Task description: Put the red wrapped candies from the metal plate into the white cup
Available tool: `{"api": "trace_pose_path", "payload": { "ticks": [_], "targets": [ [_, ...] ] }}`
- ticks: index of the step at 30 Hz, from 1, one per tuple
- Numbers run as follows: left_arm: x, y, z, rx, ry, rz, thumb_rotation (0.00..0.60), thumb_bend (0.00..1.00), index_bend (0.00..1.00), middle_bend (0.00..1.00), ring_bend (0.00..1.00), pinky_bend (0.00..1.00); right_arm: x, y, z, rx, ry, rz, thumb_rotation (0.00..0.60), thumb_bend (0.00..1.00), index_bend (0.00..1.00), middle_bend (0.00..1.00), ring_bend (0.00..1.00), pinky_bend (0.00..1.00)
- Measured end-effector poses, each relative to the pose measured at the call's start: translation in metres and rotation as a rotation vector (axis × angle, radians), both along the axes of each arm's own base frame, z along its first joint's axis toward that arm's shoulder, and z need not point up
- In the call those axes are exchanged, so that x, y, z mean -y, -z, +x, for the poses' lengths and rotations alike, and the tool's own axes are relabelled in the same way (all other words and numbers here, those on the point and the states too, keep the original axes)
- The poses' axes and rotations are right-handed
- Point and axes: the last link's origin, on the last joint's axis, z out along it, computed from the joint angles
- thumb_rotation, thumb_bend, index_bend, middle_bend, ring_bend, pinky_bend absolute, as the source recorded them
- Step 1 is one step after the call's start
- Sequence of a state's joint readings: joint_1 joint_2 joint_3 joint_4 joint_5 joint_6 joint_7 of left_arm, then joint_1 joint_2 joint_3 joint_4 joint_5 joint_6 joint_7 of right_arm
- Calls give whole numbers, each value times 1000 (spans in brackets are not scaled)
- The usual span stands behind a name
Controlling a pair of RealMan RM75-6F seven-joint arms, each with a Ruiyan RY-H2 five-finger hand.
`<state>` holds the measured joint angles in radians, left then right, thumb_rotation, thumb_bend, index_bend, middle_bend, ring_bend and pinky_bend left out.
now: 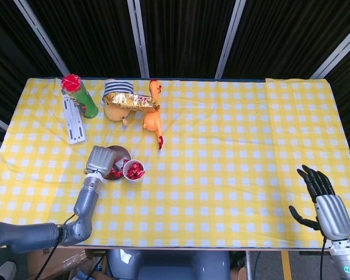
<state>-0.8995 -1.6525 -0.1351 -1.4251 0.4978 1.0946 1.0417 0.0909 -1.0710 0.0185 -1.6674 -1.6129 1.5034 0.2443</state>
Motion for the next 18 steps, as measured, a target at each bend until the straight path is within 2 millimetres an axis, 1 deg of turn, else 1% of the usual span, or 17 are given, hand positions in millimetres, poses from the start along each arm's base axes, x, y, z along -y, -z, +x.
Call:
{"api": "trace_pose_path", "payload": {
  "ticks": [5, 12, 18],
  "targets": [
    [-1, 5, 2, 2, 3, 0, 600, 275, 459, 937, 1000, 963, 0, 0, 0, -1, -1, 2, 600, 385, 0, 0, 0, 0],
    [-1, 7, 3, 9, 12, 1, 600, 401, 540, 948, 1000, 963, 0, 0, 0, -1, -2, 2, 600, 386, 0, 0, 0, 0],
    [1, 7, 2, 15, 19, 1, 600, 433, 575, 949, 1000, 963, 0, 0, 0, -2, -2, 1, 600, 386, 0, 0, 0, 0]
  ]
}}
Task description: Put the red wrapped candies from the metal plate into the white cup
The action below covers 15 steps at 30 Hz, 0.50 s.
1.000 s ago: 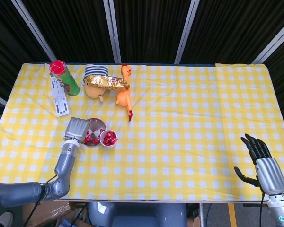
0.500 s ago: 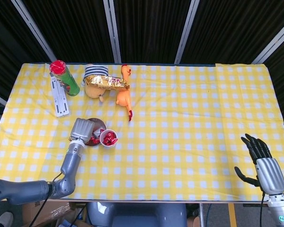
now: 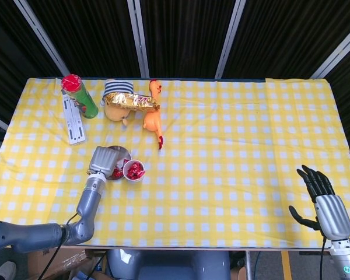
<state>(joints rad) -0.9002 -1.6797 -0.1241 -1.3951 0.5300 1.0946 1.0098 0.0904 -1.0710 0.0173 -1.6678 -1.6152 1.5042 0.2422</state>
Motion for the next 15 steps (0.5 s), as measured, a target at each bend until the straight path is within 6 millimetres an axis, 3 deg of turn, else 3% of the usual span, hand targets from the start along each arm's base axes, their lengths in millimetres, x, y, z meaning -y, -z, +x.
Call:
{"api": "trace_pose_path", "payload": {
  "ticks": [8, 15],
  "targets": [
    [2, -6, 2, 27, 10, 15, 600, 441, 588, 949, 1000, 964, 0, 0, 0, 2, 0, 0, 600, 386, 0, 0, 0, 0],
    [5, -29, 14, 89, 40, 47, 600, 441, 587, 949, 1000, 964, 0, 0, 0, 2, -1, -2, 600, 385, 0, 0, 0, 0]
  ]
}}
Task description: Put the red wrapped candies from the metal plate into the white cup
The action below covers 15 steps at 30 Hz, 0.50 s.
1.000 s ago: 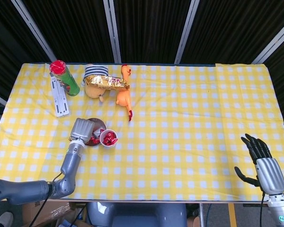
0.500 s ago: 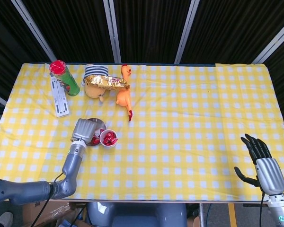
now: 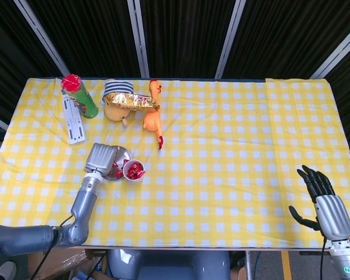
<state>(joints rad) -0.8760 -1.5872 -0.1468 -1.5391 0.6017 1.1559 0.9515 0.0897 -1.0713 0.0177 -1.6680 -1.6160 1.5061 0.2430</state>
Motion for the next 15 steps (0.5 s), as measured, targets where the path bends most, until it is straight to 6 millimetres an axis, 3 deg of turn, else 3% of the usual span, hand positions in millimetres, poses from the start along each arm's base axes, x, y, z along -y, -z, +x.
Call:
{"api": "trace_pose_path", "payload": {
  "ticks": [9, 15],
  "targets": [
    [13, -39, 29, 122, 93, 40, 600, 439, 564, 949, 1000, 963, 0, 1, 1, -4, -3, 0, 600, 386, 0, 0, 0, 0],
    [20, -39, 43, 164, 135, 24, 600, 438, 553, 949, 1000, 963, 0, 1, 1, -3, -3, -3, 600, 386, 0, 0, 0, 0]
  ]
}}
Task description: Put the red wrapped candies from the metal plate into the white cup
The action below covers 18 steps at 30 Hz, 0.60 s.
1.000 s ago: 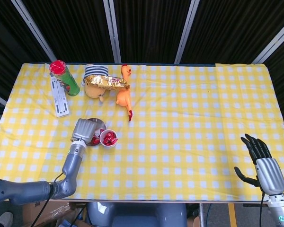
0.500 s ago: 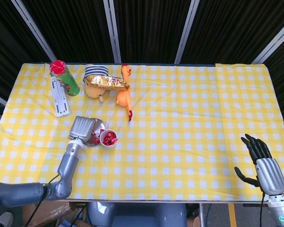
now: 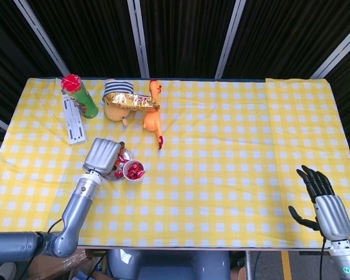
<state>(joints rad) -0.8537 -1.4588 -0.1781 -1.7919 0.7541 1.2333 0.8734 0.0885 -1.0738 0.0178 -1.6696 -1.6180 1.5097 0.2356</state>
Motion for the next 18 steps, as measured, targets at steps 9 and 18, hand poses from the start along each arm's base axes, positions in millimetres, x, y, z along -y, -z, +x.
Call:
{"api": "trace_pose_path", "payload": {
  "ticks": [9, 18],
  "targets": [
    [9, 31, 12, -18, 16, -59, 600, 433, 535, 948, 1000, 963, 0, -1, 0, 6, -1, -2, 600, 386, 0, 0, 0, 0],
    [12, 39, 16, -32, 14, -78, 600, 316, 466, 941, 1000, 963, 0, -2, 1, 9, -7, -2, 600, 385, 0, 0, 0, 0]
  ]
}}
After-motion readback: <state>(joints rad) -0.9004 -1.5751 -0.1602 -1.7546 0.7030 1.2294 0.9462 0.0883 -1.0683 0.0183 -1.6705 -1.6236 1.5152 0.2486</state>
